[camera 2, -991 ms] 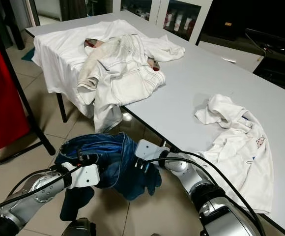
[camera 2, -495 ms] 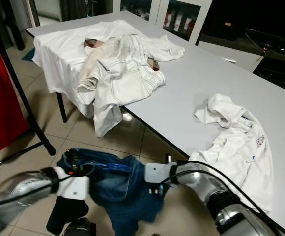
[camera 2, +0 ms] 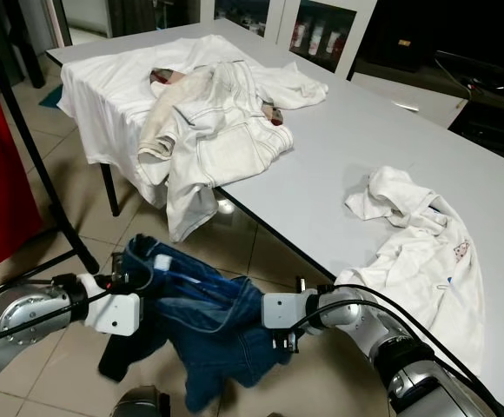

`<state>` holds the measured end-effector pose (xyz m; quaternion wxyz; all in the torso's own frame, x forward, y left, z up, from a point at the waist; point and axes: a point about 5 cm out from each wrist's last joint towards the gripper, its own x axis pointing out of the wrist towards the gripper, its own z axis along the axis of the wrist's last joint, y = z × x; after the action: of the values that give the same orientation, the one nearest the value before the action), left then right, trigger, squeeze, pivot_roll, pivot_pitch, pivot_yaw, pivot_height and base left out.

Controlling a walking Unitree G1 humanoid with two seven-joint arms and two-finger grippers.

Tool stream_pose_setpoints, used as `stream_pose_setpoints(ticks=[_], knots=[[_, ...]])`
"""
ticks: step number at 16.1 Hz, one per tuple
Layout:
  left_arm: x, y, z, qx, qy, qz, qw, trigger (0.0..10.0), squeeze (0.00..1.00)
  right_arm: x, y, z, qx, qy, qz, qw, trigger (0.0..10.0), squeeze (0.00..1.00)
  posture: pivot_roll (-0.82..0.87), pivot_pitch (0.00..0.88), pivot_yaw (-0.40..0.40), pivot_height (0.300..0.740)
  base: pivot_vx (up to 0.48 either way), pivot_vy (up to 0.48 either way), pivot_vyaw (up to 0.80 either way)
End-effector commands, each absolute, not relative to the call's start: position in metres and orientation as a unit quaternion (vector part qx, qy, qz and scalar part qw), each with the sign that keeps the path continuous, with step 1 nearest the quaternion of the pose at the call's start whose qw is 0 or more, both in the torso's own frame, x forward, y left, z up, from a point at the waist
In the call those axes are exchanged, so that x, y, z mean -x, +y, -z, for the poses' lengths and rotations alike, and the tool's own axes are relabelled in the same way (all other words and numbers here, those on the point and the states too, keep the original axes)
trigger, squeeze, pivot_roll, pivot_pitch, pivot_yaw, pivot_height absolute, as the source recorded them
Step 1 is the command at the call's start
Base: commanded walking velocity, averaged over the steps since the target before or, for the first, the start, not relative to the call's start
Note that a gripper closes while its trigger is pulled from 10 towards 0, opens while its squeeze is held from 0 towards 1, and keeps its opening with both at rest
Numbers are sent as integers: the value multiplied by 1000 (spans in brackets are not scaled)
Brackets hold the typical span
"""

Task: Hang hanger

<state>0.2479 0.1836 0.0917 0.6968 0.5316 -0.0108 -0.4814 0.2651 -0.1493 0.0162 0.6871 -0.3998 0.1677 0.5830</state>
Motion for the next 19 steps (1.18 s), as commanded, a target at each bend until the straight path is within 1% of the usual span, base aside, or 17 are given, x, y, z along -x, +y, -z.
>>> stream_pose_setpoints(ticks=[1,2,3,4,5,6,8,10,12,13,14,15,16,18,19], knots=[[-255,182,-108,-536,-38,469,701,10000,0,-264,-160,-12,415,197,-578,675,0,0,238,27,-132,710,0,0,0],[-254,181,-114,-536,-45,475,696,9137,0,-264,-161,-11,418,200,-578,672,0,0,240,27,-132,710,0,0,0],[-253,181,-118,-536,-49,480,692,4039,0,-264,-161,-11,422,202,-576,670,0,0,240,27,-132,710,0,0,0],[-253,182,-119,-536,-50,483,690,4039,0,-264,-162,-10,426,202,-576,668,0,0,240,27,-132,710,0,0,0],[-252,182,-124,-536,-50,493,683,0,0,-266,-161,-10,431,203,-574,666,0,0,240,27,-132,710,0,0,0],[-250,183,-127,-536,-46,507,673,0,0,-267,-160,-10,443,203,-574,658,0,0,240,27,-132,710,0,0,0],[-249,188,-127,-536,-33,522,663,0,0,-268,-159,-10,447,201,-572,657,0,0,246,19,-132,710,0,0,0],[-250,187,-129,-538,-38,526,658,0,0,-269,-159,-11,456,197,-572,652,0,0,240,14,-129,710,0,0,0],[-252,180,-135,-541,-58,530,651,0,0,-268,-155,-9,465,197,-579,640,0,0,240,14,-129,710,0,0,0],[-254,178,-139,-547,-64,534,642,0,0,-267,-154,-8,469,200,-583,633,0,0,240,13,-132,710,0,0,0],[-256,184,-141,-559,-57,535,631,0,0,-265,-158,-5,477,211,-584,622,0,0,240,13,-132,710,0,0,0],[-257,187,-142,-564,-53,535,627,0,0,-265,-161,-4,483,216,-584,616,0,0,240,13,-132,710,0,0,0],[-257,200,-141,-574,-33,534,620,0,0,-265,-168,-3,489,224,-575,616,0,0,243,8,-130,710,0,0,0],[-254,203,-139,-572,-27,538,618,0,0,-269,-169,-6,489,222,-570,622,0,0,241,9,-126,710,0,0,0],[-248,197,-134,-568,-31,554,608,0,0,-271,-166,-9,490,217,-570,623,0,0,241,11,-126,710,0,0,0]])
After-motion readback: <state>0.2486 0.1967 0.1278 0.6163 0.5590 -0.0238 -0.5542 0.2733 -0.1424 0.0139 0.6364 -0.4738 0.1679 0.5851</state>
